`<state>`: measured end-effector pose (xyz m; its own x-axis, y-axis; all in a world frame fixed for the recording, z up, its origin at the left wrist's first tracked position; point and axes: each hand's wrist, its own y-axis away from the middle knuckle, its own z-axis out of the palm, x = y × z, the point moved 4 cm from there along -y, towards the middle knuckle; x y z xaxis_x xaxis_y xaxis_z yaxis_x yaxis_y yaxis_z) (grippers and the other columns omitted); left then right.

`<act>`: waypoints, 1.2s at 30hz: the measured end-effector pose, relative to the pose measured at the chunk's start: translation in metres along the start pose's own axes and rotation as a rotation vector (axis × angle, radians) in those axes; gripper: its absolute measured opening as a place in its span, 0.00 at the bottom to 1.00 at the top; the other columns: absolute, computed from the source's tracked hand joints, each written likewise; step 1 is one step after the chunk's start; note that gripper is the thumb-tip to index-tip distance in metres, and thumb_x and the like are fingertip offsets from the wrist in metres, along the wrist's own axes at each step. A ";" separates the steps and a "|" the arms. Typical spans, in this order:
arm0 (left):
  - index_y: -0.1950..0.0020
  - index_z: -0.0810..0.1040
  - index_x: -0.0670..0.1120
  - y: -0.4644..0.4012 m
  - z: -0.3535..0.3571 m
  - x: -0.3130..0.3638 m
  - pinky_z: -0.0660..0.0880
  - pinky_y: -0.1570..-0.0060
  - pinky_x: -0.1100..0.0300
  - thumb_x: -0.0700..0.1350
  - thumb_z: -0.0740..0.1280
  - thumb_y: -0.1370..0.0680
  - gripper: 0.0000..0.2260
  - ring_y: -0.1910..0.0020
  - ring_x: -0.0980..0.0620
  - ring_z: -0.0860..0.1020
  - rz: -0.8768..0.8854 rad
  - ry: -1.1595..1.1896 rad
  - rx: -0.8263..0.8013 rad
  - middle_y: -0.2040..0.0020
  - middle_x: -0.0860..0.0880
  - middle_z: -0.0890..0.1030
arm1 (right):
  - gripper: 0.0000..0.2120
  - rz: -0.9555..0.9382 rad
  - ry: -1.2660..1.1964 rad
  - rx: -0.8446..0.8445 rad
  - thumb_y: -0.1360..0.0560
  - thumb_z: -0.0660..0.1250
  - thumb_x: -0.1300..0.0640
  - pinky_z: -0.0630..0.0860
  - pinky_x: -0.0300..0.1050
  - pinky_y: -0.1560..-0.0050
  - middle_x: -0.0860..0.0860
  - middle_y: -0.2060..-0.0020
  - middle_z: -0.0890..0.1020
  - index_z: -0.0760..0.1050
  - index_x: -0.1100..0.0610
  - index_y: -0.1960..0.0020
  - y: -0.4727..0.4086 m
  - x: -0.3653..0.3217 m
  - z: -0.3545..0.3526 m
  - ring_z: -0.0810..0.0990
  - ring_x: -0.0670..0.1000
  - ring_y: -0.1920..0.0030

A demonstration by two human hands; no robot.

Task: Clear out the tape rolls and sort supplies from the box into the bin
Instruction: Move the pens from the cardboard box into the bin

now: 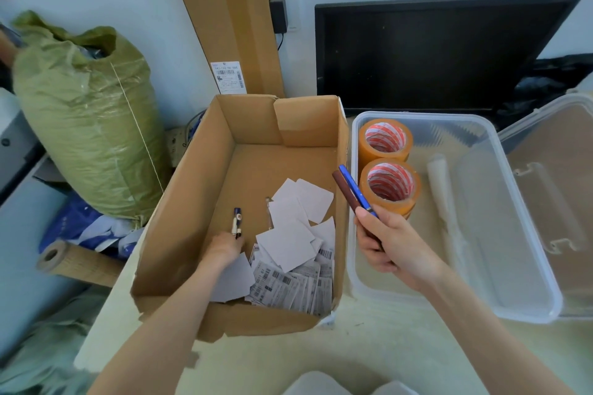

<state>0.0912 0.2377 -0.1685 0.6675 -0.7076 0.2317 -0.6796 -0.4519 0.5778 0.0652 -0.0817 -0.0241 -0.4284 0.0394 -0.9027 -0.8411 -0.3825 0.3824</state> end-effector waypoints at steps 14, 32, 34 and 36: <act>0.49 0.72 0.44 0.081 -0.050 0.073 0.70 0.54 0.55 0.46 0.56 0.17 0.08 0.53 0.48 0.77 0.463 0.479 0.204 0.55 0.49 0.80 | 0.09 -0.222 -0.253 0.456 0.18 0.58 0.56 0.58 0.36 0.80 0.49 0.74 0.67 0.71 0.59 0.53 -0.001 -0.029 -0.066 0.61 0.46 0.79; 0.45 0.75 0.44 0.163 -0.005 0.151 0.65 0.75 0.65 0.48 0.55 0.17 0.11 0.74 0.56 0.65 0.362 1.110 -0.371 0.66 0.48 0.70 | 0.23 0.357 0.237 0.611 0.22 0.54 0.68 0.77 0.46 0.62 0.60 0.51 0.77 0.62 0.56 0.28 -0.079 0.050 -0.154 0.77 0.55 0.59; 0.42 0.74 0.44 0.164 -0.006 0.150 0.60 0.79 0.67 0.50 0.55 0.17 0.13 0.77 0.57 0.61 0.369 1.041 -0.354 0.67 0.48 0.69 | 0.23 0.383 0.210 0.579 0.22 0.56 0.68 0.75 0.48 0.52 0.59 0.51 0.77 0.63 0.58 0.28 -0.075 0.049 -0.156 0.76 0.56 0.54; 0.43 0.75 0.43 0.165 -0.008 0.149 0.58 0.80 0.67 0.50 0.55 0.17 0.15 0.77 0.58 0.60 0.376 1.008 -0.334 0.67 0.48 0.68 | 0.22 0.373 0.183 0.572 0.23 0.56 0.68 0.72 0.47 0.50 0.58 0.51 0.77 0.67 0.59 0.30 -0.071 0.042 -0.158 0.76 0.56 0.53</act>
<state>0.0808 0.0623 -0.0328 0.4810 0.0618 0.8745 -0.8751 -0.0276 0.4832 0.1594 -0.1989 -0.1203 -0.7018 -0.1745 -0.6907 -0.7119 0.2072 0.6710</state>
